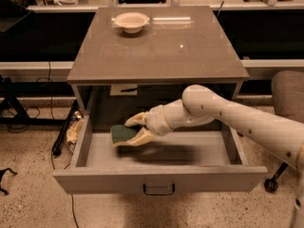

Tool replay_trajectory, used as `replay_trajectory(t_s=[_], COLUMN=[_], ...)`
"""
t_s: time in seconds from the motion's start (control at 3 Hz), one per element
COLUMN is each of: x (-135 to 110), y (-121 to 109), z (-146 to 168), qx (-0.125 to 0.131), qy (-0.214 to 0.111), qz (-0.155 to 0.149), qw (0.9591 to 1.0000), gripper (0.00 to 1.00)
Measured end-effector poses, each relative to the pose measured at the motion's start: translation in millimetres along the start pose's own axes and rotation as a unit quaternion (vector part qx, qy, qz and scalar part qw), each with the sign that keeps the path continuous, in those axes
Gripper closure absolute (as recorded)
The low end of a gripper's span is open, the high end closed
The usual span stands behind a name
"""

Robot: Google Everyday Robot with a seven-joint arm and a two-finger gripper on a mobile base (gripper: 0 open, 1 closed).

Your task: Pick sponge from top drawer and place on counter

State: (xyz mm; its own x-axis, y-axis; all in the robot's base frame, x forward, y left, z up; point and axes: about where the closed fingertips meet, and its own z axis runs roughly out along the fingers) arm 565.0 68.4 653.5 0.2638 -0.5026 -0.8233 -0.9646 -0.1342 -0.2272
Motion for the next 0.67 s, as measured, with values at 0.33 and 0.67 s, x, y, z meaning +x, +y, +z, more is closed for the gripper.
replay_trajectory(t_s=[0.33, 0.67], x=[-17, -26], y=[4, 15], z=[-60, -125], qx=[0.054, 0.115], qy=[-0.011, -0.008], qz=[-0.017, -0.019], qw=[0.9983, 0.9932], gripper=[1.00, 1.00])
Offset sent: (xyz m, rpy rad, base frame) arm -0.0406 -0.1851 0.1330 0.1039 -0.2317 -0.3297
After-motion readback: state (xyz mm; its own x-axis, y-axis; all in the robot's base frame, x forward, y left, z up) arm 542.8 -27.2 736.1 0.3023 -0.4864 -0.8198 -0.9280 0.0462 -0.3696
